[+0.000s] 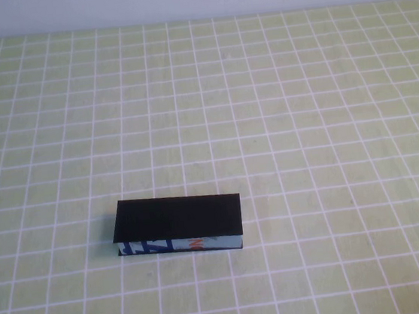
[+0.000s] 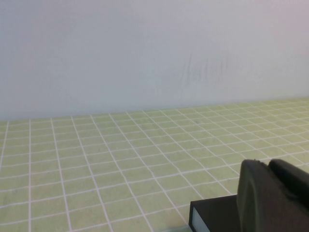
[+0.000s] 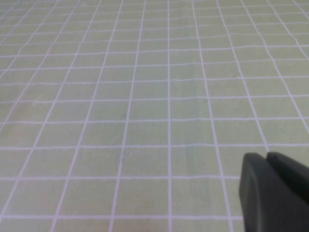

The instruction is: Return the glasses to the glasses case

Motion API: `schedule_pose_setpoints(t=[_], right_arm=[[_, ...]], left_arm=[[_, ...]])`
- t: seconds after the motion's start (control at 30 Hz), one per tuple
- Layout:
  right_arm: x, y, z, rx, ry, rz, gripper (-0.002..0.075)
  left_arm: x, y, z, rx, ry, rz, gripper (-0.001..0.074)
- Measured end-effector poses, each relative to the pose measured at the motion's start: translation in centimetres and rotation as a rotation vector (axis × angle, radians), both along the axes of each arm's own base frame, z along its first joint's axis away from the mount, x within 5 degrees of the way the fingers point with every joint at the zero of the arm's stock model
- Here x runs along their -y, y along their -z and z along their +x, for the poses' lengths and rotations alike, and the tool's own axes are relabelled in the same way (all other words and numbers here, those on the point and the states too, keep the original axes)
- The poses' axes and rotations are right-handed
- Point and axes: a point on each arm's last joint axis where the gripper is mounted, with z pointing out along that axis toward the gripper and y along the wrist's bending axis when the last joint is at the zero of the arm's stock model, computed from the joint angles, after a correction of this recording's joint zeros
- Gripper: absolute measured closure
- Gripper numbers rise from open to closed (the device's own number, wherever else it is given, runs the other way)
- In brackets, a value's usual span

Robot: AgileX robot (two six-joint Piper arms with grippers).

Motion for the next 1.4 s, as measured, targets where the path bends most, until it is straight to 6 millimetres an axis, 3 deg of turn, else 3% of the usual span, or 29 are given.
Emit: schedule_pose_setpoints(t=[0.67,0.93,1.13,1.4], right_arm=[[0.0,0.0,0.0,-0.001,0.0,0.001,0.0737],[0.0,0.0,0.0,-0.001,0.0,0.001,0.0737],[0.0,0.0,0.0,-0.001,0.0,0.002,0.0737],[0.0,0.0,0.0,-0.001,-0.001,0.005,0.0737]], left_arm=[[-0.1,0.0,0.0,0.003,-0.008,0.002,0.0737],[-1.2,-0.3,0.3,0.055,-0.193,0.055,0.0737],[-1.8,1.4,0.4,-0.138,-0.3,0.075,0.0737],[-1.8,3.2,0.0,-0.344,-0.305,0.108,0.0737]])
